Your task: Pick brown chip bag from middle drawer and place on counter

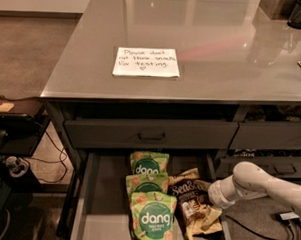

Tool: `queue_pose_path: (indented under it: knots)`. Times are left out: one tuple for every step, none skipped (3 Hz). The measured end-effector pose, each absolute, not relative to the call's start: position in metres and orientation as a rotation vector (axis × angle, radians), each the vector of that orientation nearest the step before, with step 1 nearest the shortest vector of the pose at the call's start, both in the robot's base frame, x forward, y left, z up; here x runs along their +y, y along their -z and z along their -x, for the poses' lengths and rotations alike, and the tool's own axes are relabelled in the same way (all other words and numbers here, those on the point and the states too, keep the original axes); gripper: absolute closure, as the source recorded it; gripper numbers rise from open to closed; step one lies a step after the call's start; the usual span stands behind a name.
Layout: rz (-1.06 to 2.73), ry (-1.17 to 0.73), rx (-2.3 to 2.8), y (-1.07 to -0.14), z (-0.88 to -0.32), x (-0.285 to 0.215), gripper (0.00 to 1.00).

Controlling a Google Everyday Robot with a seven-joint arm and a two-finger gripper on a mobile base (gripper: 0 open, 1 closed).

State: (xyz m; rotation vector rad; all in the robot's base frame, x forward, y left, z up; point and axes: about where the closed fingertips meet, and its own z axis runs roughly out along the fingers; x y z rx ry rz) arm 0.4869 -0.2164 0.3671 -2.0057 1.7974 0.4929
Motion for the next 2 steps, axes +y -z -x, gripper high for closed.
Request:
queue_pose_path:
  knots:
    - [2.009,-0.486,1.798,-0.3682,-0.4854,-0.2159,0.43]
    - [2.009,-0.486,1.798,-0.3756,-0.4854,-0.2159,0.66]
